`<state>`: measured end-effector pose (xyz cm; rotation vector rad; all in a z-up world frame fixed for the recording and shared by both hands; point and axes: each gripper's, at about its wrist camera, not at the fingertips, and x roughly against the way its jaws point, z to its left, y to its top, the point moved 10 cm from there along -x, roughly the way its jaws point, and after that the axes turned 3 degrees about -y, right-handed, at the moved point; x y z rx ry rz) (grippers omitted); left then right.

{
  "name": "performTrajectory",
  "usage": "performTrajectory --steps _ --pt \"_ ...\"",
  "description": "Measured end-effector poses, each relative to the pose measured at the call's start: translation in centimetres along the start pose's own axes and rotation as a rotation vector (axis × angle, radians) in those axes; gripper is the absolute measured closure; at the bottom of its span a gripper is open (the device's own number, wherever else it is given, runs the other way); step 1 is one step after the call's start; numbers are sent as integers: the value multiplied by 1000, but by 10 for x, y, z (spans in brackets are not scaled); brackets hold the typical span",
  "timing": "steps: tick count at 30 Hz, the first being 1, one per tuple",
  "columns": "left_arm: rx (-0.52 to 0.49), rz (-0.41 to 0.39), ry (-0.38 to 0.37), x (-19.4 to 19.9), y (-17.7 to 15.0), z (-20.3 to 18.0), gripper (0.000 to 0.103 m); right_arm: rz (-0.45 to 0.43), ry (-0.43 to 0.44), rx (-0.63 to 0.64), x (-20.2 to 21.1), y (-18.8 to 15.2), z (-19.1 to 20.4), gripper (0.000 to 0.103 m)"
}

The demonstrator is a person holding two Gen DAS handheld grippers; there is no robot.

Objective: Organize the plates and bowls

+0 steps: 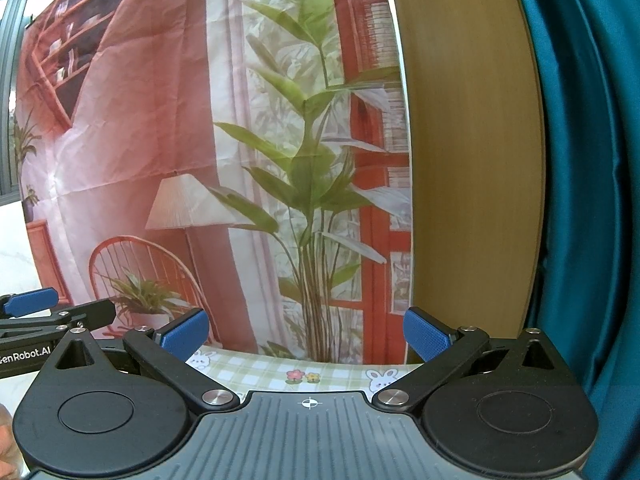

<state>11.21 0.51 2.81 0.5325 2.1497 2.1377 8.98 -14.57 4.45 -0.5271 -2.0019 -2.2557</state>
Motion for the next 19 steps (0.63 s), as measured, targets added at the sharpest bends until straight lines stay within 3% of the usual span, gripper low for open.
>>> performTrajectory --steps 19 --pt "2 11 17 -2 -2 0 14 3 -4 0 0 -2 0 0"
